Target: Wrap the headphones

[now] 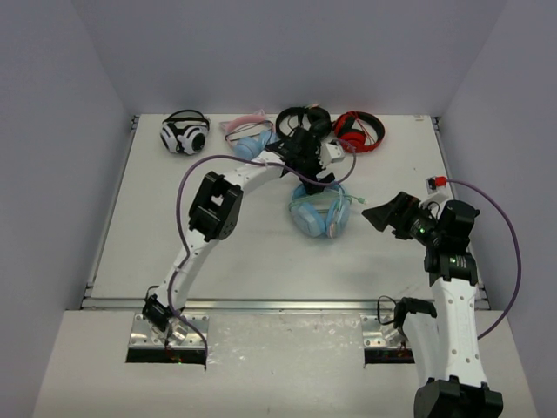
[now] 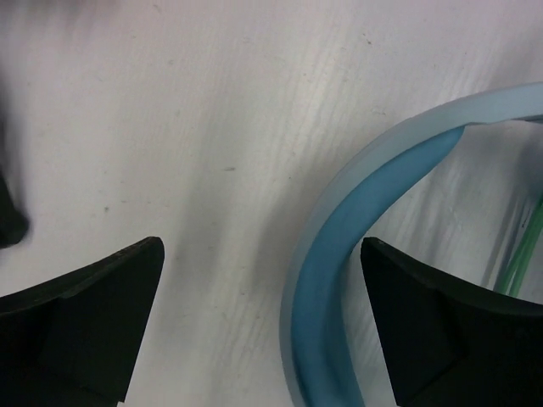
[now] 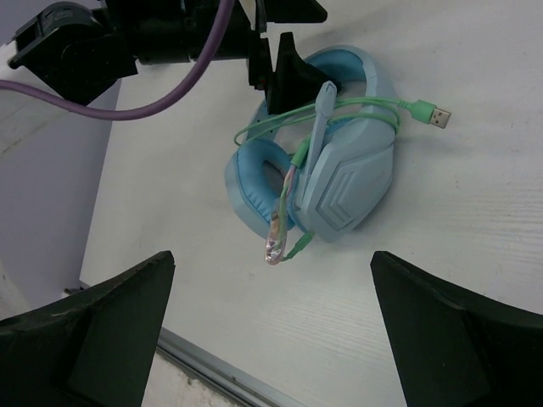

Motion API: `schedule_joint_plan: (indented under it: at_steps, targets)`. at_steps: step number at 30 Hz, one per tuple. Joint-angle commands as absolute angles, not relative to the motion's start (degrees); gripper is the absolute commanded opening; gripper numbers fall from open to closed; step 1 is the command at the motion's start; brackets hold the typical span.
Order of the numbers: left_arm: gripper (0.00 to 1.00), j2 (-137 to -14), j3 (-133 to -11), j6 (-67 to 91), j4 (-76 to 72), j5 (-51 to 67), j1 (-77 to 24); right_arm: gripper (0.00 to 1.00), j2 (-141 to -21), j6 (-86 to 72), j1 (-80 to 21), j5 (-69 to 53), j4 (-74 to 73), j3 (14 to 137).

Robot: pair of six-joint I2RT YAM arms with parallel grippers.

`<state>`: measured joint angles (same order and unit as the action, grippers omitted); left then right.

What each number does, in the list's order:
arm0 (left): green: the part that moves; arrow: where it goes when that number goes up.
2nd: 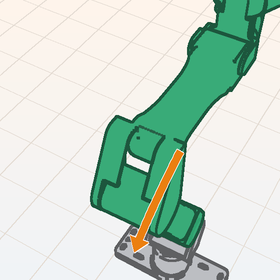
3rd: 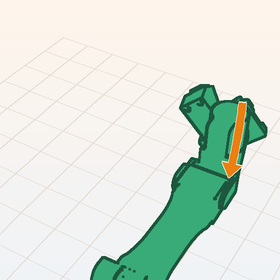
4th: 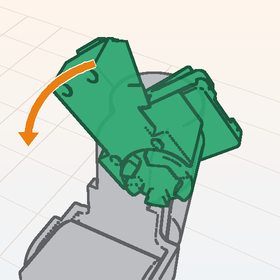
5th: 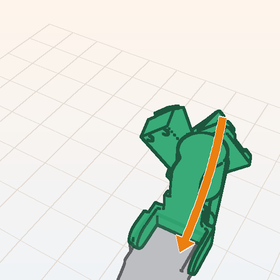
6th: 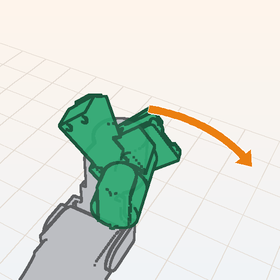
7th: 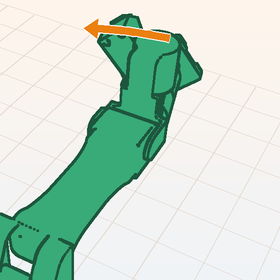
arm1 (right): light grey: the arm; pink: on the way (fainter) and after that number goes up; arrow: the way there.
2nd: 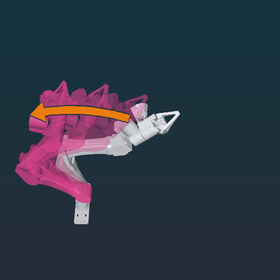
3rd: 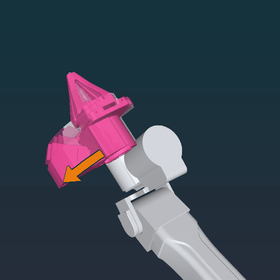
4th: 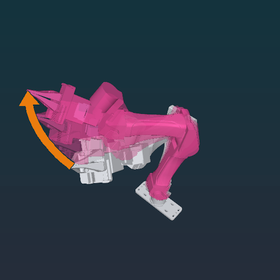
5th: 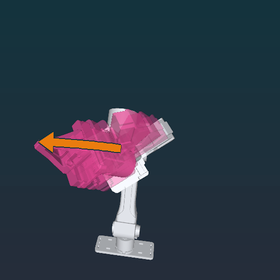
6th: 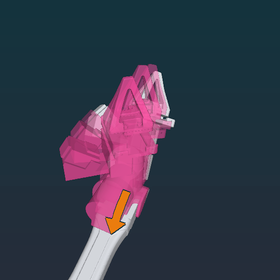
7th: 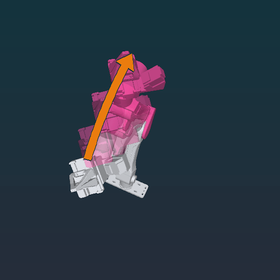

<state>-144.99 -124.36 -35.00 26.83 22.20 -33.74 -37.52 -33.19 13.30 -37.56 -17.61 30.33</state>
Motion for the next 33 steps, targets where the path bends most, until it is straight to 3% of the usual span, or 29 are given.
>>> schedule_joint_plan:
  at_steps: [1, 6, 11, 12, 15, 22, 26, 29, 33]
  targets:
    - [1.00, -135.02, -123.05, -30.42, 18.30, 18.21, -34.01, 0.99, -36.91, -32.43, 13.01, -37.53, -14.94, 30.50]
    - [1.00, -127.98, -116.29, -23.92, 10.65, 10.13, -33.93, 0.99, -36.56, -31.99, 13.01, -36.39, -14.77, 30.67]
    - [1.00, -117.79, -111.54, -6.80, 6.41, -18.14, -33.84, 0.99, -36.56, -30.14, 13.01, -31.48, -15.47, 31.37]
    - [1.00, -115.42, -110.32, -3.03, 8.24, -27.24, -33.75, 0.99, -36.39, -29.97, 13.01, -29.20, -15.56, 31.64]
    - [1.00, -104.97, -102.77, 15.17, 16.04, -38.20, -33.49, 0.99, -35.16, -26.73, 13.01, -28.57, -16.60, 33.39]
    - [1.00, -72.14, -77.47, 42.33, 32.95, -54.49, -33.49, 0.99, -32.26, -27.15, 10.28, -30.22, -22.24, 41.22]
    - [1.00, -56.27, -60.50, 34.90, 26.72, -49.15, -33.49, 0.99, -29.27, -27.25, 10.28, -31.99, -24.33, 45.43]
    - [1.00, -51.16, -61.42, 31.39, 35.20, -47.02, -33.57, 0.99, -29.36, -24.35, 10.37, -31.56, -29.96, 49.30]
    - [1.00, -46.24, -59.25, 23.05, 39.82, -52.54, -33.57, 0.99, -28.48, -19.88, 10.28, -29.36, -36.82, 50.10]
